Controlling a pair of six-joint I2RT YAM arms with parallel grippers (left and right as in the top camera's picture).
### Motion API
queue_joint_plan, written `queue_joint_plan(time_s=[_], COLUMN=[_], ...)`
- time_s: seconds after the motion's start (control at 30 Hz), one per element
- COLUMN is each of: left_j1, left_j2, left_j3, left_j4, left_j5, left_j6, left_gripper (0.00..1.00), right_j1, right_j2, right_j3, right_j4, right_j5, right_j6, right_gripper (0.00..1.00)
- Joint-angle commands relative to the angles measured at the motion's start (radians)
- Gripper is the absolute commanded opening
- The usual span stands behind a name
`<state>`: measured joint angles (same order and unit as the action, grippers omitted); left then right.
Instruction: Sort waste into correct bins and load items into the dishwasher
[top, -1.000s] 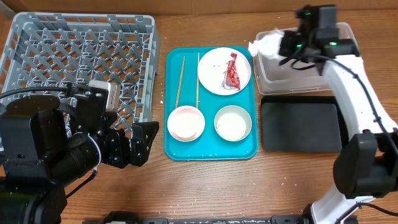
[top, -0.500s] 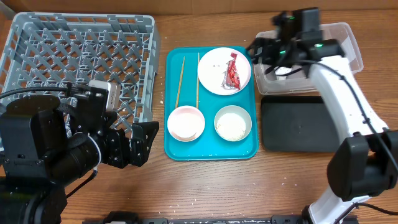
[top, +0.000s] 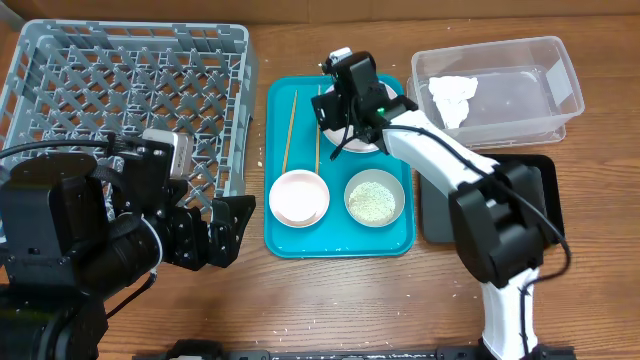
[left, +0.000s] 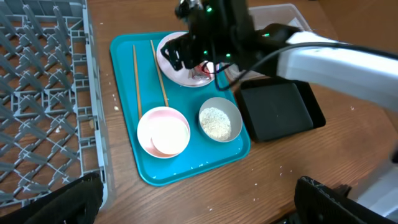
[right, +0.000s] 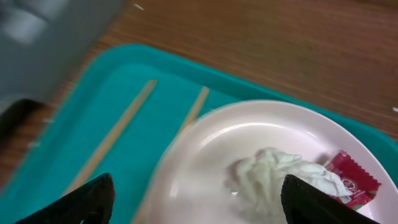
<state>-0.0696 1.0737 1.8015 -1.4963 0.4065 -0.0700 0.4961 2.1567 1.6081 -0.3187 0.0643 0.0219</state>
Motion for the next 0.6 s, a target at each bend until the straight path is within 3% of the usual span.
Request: queue_joint_plan(time_s=[0.0, 0.13, 0.2, 0.27, 0.3, 0.37, 0.57], left_j1=[0.004, 0.004, 0.004, 0.004, 0.004, 0.004, 0.004], left_j2=[-0.002, -0.002, -0.002, -0.002, -0.002, -0.002, -0.002], left_j3=[0.007, 0.007, 0.007, 0.007, 0.007, 0.007, 0.007], left_j4=[0.004, 0.004, 0.004, 0.004, 0.004, 0.004, 0.004], left_j5=[-0.003, -0.003, -0.003, -0.003, -0.003, -0.003, -0.003], left_j6=[0.022, 0.022, 0.022, 0.022, 0.022, 0.022, 0.022], left_gripper=[1.00, 1.00, 1.00, 1.00, 1.00, 1.00, 1.00], right_j1=[-0.036, -0.052, -0.052, -0.052, -0.052, -0.052, -0.053], right_j2=[0.038, 0.077, 0.088, 0.091, 0.090, 0.077, -0.084], right_j3=[0.002, 0.002, 0.001, 0.001, 0.002, 0.006, 0.011], right_j4=[0.029, 0.002, -0.025, -0.037, -0.037, -0.035, -0.039], right_j5=[0.066, 0.029, 0.011, 0.013, 0.013, 0.011, 0.002], right_j6=[-0.031, -0.026, -0.026, -0.026, -0.027, -0.026, -0.026], right_gripper=[0.87, 0.82, 0.73, 0.51, 0.35, 0.18, 0.09])
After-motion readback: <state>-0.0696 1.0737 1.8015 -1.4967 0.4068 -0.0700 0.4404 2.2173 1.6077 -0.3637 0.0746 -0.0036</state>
